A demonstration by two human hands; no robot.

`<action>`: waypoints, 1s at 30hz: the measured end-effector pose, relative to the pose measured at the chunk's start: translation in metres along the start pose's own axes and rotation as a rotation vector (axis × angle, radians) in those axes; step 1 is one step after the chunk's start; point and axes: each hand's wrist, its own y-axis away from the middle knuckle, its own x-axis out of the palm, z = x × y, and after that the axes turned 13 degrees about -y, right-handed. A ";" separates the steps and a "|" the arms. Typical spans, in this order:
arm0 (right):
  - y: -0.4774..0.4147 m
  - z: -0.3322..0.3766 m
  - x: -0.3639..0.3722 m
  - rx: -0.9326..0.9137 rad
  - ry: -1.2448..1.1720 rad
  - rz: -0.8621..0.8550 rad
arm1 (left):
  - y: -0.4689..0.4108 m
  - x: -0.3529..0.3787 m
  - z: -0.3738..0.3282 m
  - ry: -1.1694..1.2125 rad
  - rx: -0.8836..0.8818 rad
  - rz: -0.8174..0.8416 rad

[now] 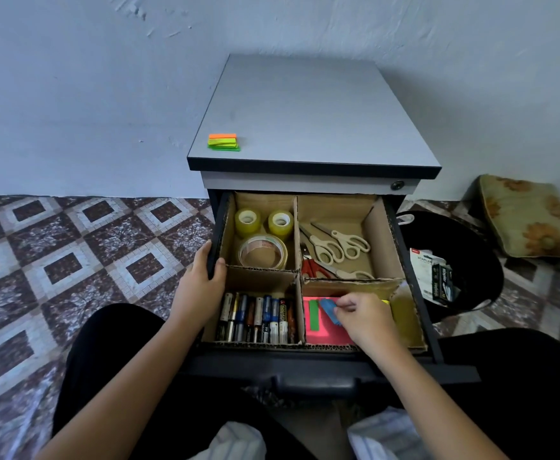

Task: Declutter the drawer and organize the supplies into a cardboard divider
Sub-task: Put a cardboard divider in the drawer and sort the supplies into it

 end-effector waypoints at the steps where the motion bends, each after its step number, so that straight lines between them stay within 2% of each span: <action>1: -0.002 0.001 0.001 0.004 0.019 -0.009 | 0.000 0.000 0.000 0.000 -0.003 0.004; 6: -0.005 0.001 0.008 0.049 0.071 0.013 | 0.000 0.001 -0.001 0.004 -0.008 0.006; 17: -0.001 0.006 0.011 0.001 0.190 0.026 | 0.001 -0.001 -0.001 0.005 0.002 0.009; 30: -0.003 0.006 0.009 -0.009 0.106 0.086 | 0.002 -0.002 -0.002 0.025 -0.003 0.014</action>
